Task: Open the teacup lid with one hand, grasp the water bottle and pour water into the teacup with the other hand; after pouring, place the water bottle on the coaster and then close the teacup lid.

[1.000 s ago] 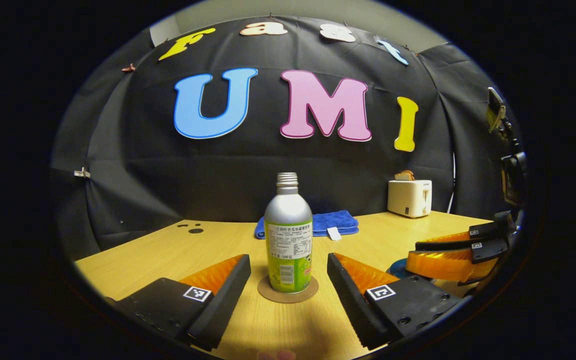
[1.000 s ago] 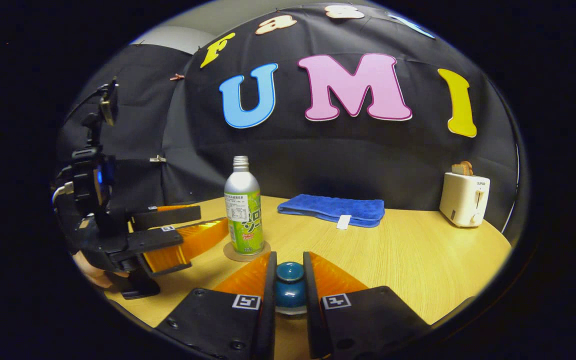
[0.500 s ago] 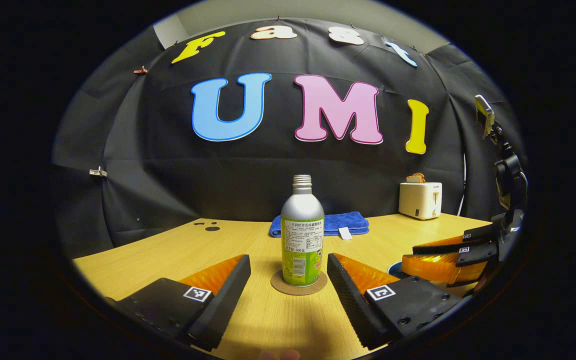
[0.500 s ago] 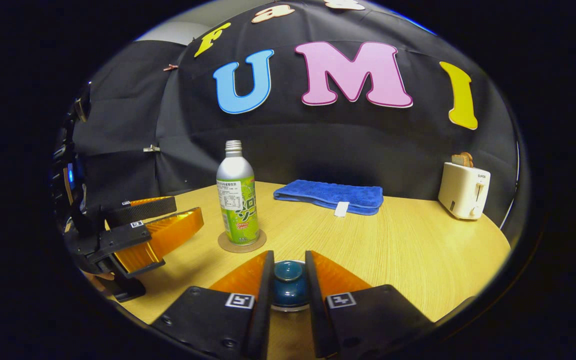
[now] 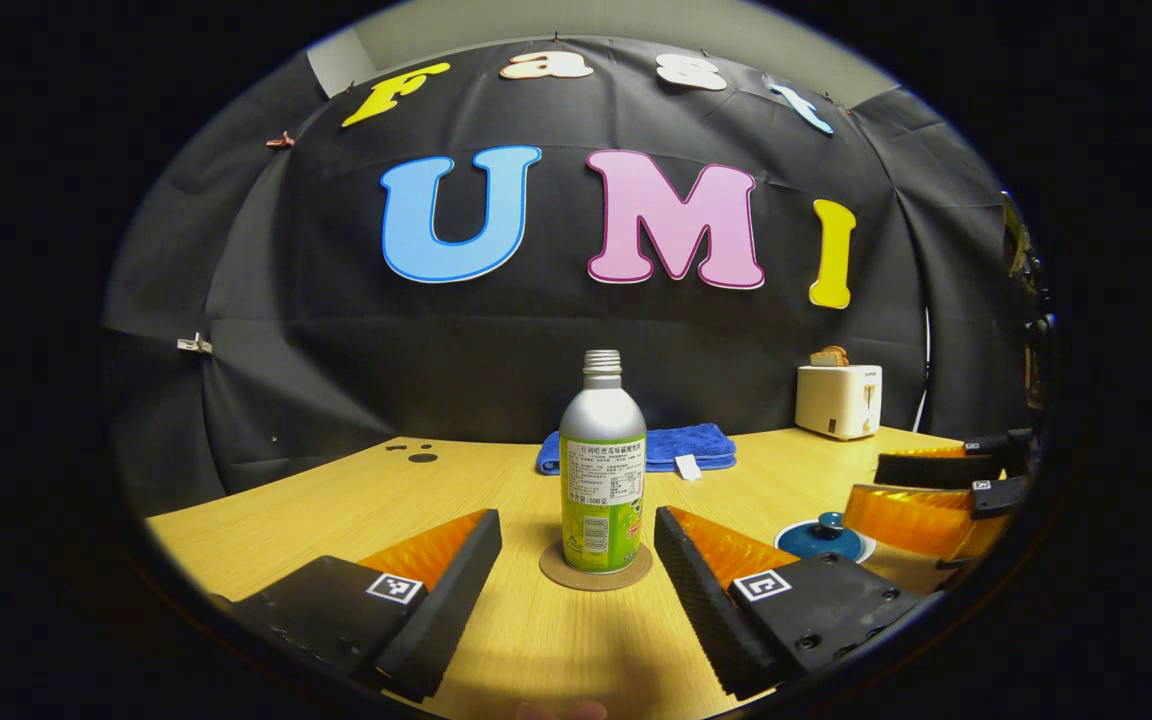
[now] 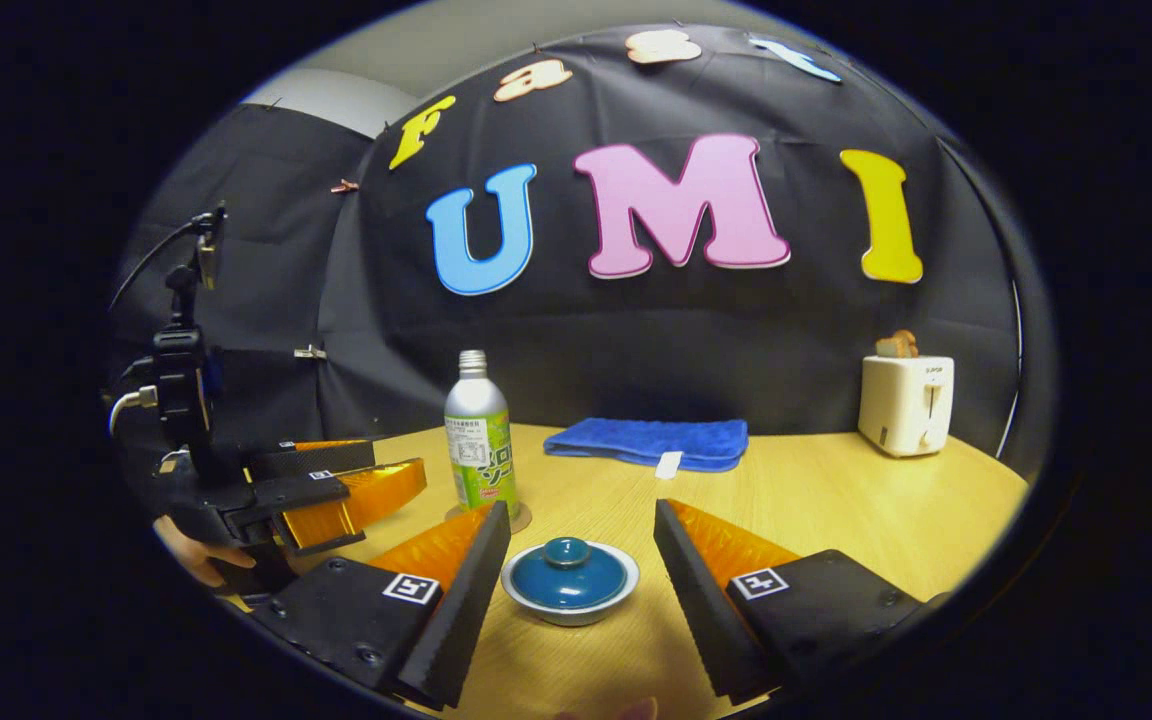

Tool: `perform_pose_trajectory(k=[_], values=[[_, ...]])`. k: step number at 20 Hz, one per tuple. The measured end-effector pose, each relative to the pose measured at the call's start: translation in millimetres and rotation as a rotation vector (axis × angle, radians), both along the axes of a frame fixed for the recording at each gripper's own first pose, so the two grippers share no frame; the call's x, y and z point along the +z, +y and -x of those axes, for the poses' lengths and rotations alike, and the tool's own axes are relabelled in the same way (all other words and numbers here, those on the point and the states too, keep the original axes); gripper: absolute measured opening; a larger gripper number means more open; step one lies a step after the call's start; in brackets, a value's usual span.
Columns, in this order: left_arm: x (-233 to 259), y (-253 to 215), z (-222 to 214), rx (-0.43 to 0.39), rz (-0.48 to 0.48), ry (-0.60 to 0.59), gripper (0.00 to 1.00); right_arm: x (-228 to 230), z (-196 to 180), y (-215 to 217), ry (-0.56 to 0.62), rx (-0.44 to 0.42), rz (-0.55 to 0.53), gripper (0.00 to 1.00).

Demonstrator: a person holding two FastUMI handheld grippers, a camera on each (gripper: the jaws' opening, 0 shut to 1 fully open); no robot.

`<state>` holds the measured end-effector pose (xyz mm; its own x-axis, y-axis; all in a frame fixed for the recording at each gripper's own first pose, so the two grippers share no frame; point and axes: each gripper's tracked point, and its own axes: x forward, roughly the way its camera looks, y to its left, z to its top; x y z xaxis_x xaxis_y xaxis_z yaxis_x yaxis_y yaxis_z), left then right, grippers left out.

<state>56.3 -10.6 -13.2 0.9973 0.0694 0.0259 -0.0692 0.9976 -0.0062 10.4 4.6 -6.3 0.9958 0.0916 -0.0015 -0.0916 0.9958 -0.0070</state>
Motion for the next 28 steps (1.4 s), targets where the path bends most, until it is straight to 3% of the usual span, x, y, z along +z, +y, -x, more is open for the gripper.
perform_pose_trajectory(k=[5, 12, 28], values=[[0, 0, 0, 0.001, 0.0, 0.0, 0.97, 1, 13, -13, -0.003, -0.022, -0.009, 0.92], [1, -11, 4, -0.027, -0.003, -0.001, 0.97, 2, 27, -52, -0.01, -0.178, -0.003, 0.92], [2, -10, 5, -0.027, -0.002, 0.0, 0.97, 3, 28, -53, -0.009, -0.193, -0.004, 0.92]])
